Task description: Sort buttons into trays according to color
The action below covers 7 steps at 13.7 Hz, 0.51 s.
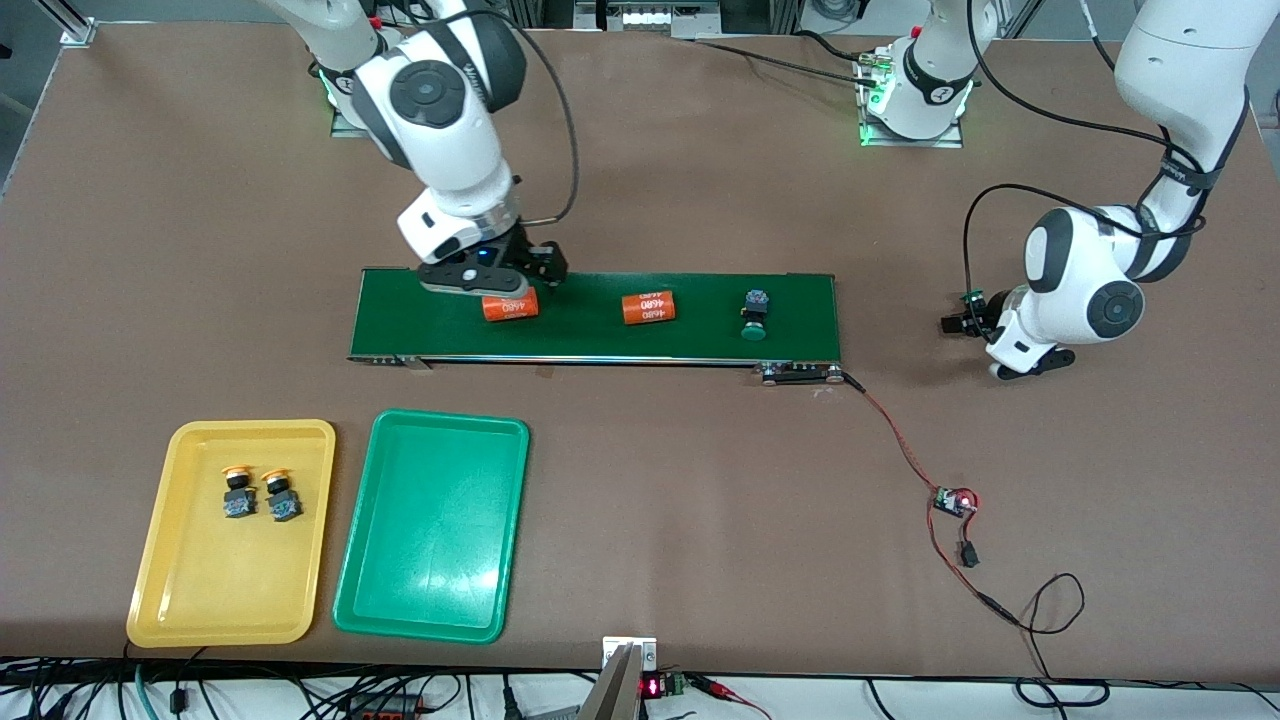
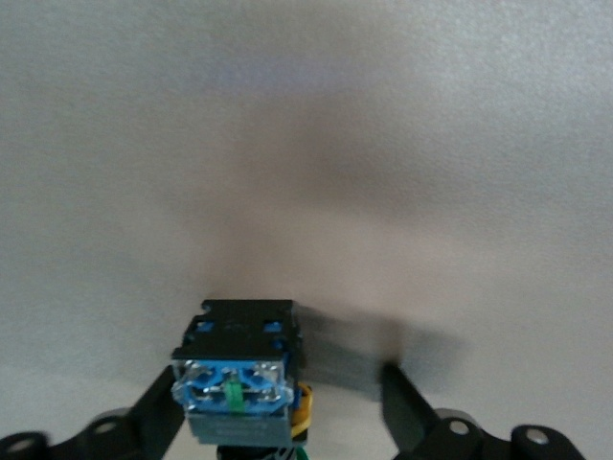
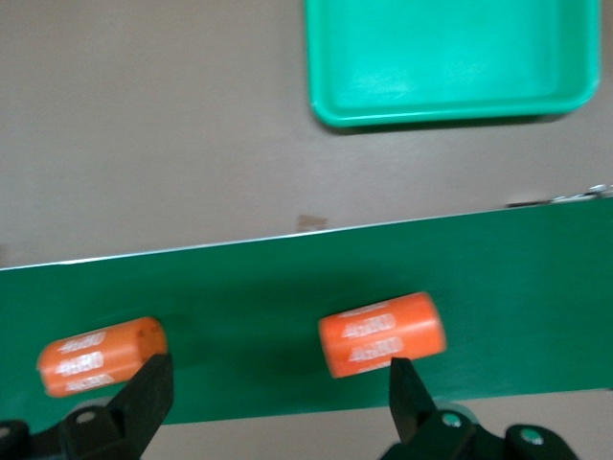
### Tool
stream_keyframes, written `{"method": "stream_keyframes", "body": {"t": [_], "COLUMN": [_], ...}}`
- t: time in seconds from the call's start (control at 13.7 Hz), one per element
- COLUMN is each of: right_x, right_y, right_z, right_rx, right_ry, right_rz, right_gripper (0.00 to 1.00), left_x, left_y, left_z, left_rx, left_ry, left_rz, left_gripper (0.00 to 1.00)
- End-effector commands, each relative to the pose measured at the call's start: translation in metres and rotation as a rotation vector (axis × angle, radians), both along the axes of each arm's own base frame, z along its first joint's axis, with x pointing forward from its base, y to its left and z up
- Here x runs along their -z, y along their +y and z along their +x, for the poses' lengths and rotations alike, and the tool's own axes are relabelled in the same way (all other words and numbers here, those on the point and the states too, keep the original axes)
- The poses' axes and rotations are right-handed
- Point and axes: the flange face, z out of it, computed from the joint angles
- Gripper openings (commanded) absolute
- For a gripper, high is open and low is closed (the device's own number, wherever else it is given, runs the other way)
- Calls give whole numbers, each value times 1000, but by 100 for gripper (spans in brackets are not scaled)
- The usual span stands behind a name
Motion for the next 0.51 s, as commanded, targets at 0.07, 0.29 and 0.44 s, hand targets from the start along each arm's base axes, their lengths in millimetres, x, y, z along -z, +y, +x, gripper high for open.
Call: {"method": "stream_keyframes", "body": {"t": [0.07, 0.29, 0.44], "right_x": [12, 31, 38], "right_y": [29, 32, 32], "right_z": [2, 1, 2], "right_rx": [32, 30, 40], "right_ry": [-19, -4, 4], "right_rz": [-6, -34, -37], "right_gripper": [100, 100, 100], "left_x": [-19, -52, -92], "left_y": [2, 3, -19], "left_z": [5, 15, 32], "left_rx": [18, 17, 63], "left_ry": [-35, -88, -64], "left_rz": [2, 20, 19], "left_gripper": [15, 6, 6]}}
